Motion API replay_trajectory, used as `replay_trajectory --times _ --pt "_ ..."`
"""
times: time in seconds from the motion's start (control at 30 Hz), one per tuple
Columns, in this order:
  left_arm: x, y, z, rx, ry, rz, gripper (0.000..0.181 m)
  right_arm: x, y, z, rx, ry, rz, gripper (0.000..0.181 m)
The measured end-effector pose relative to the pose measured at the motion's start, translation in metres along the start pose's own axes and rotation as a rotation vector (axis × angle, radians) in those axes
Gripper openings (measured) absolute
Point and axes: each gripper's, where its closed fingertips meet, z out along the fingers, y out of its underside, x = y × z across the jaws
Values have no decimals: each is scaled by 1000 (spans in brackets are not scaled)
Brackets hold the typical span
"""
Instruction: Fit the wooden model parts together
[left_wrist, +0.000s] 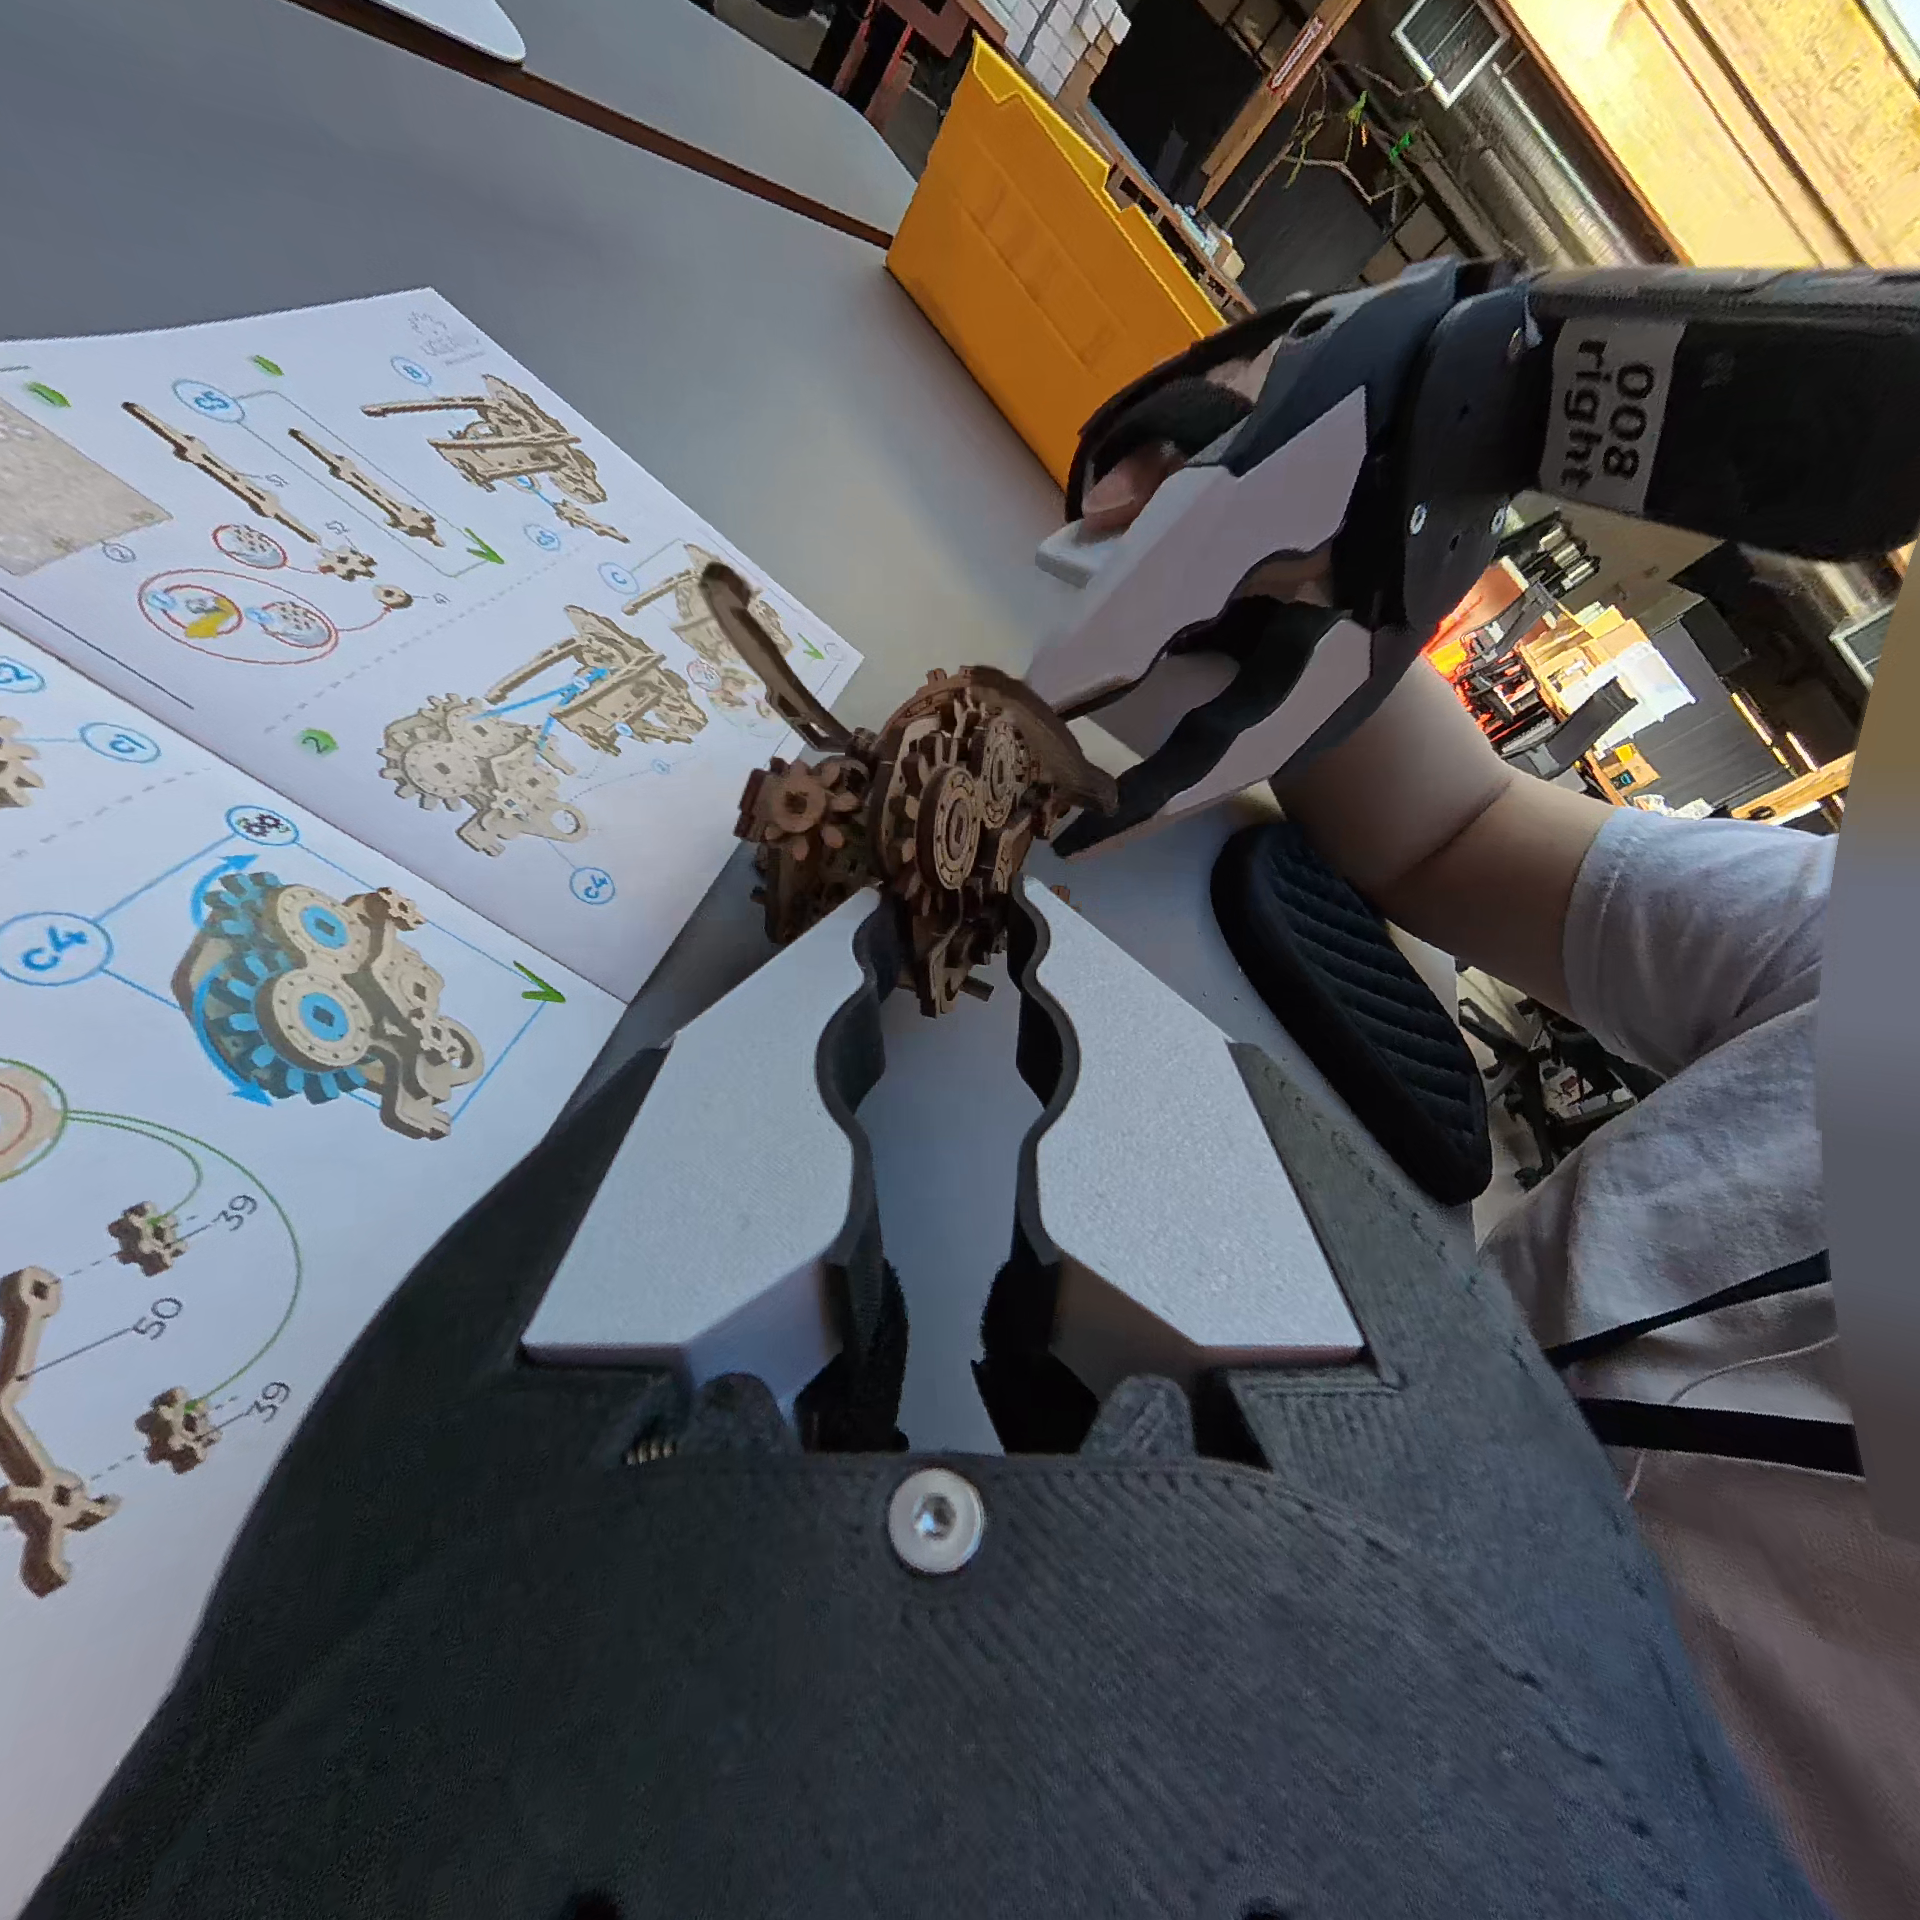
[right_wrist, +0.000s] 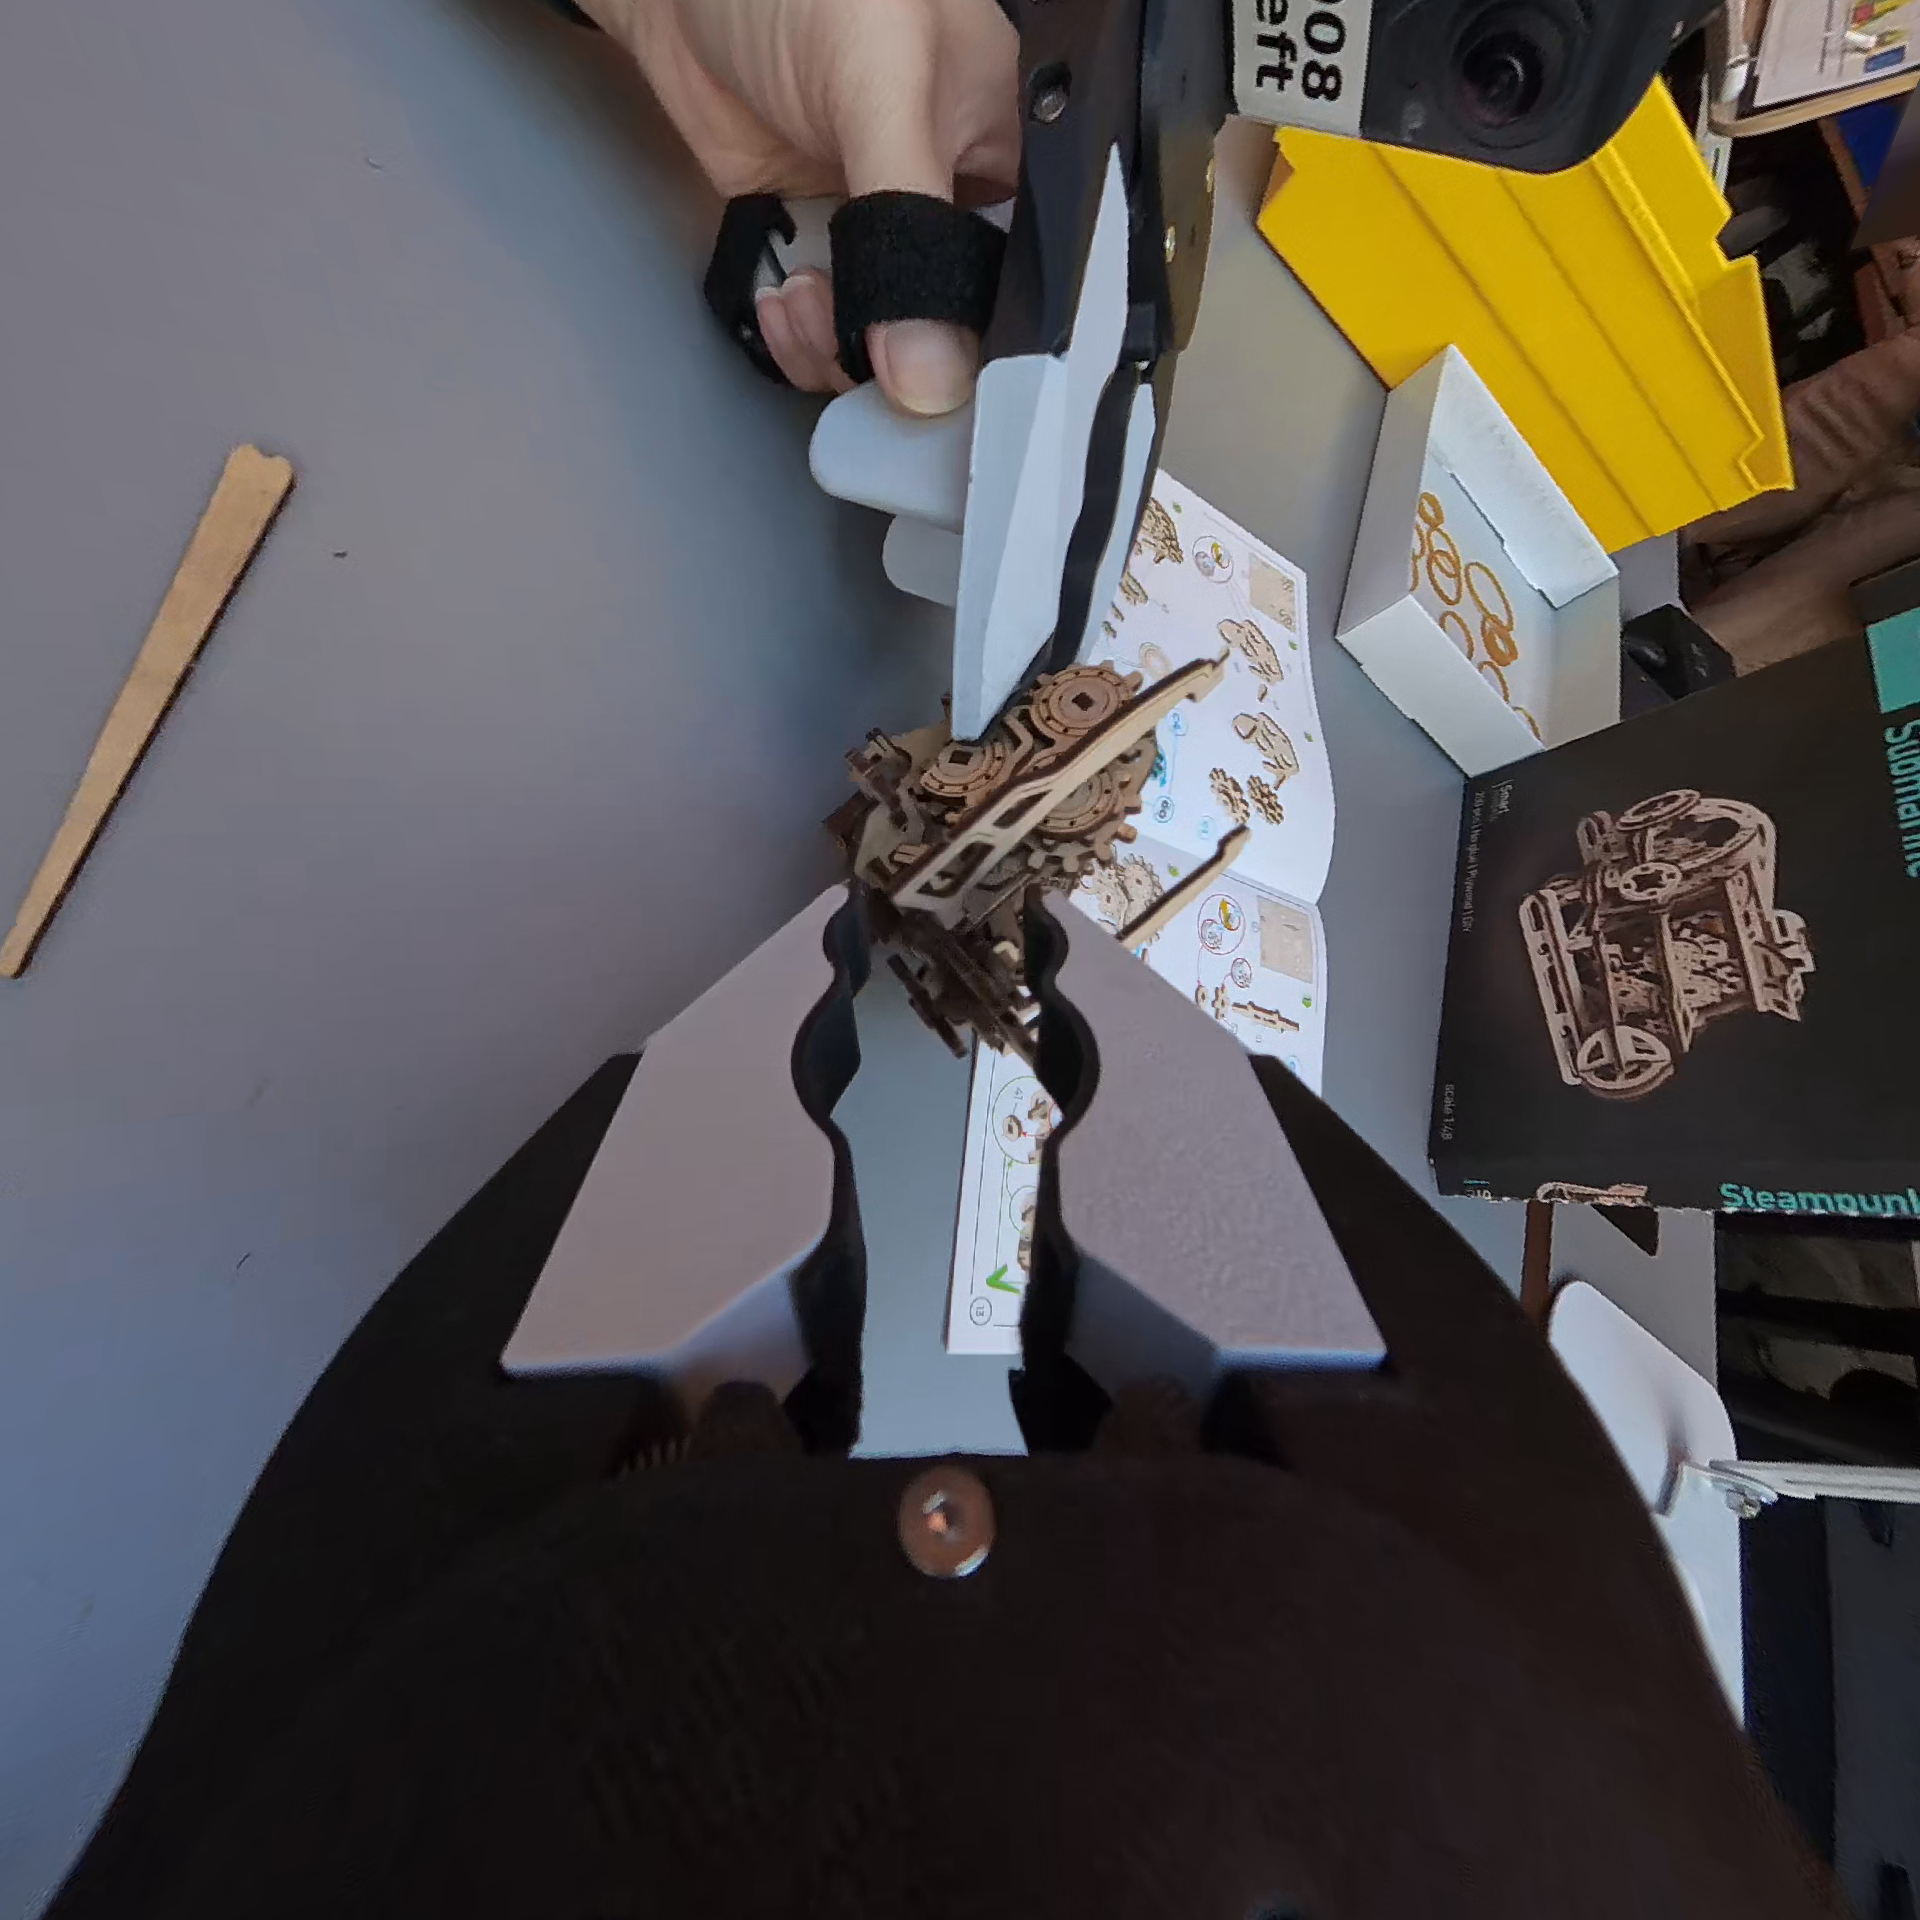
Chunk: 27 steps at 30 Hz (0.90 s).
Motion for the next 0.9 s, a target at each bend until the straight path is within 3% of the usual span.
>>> replay_trajectory --times 0.1,0.23,0.37,0.47,0.53,0.6,0.73,0.9 --pt "1 5 3 -38 -22 40 18 -1 -11 -16 85 -77 46 30" --pt "2 6 4 -47 -28 57 18 15 -17 -28 225 -147 308 30" --pt "3 7 2 -49 -30 73 18 26 4 -27 207 -90 418 30" --pt "3 7 2 -55 -38 87 18 17 -1 -28 246 -111 456 39" --pt "3 7 1 -54 -42 91 18 9 -1 -27 224 -66 425 52" --pt "2 7 -1 -49 -40 84 18 0 2 -25 167 -6 314 53" --pt "0 6 -4 -39 -48 73 18 5 -4 -18 126 158 135 68" --pt "-3 5 -5 -26 -52 52 18 4 -14 2 8 284 10 71"
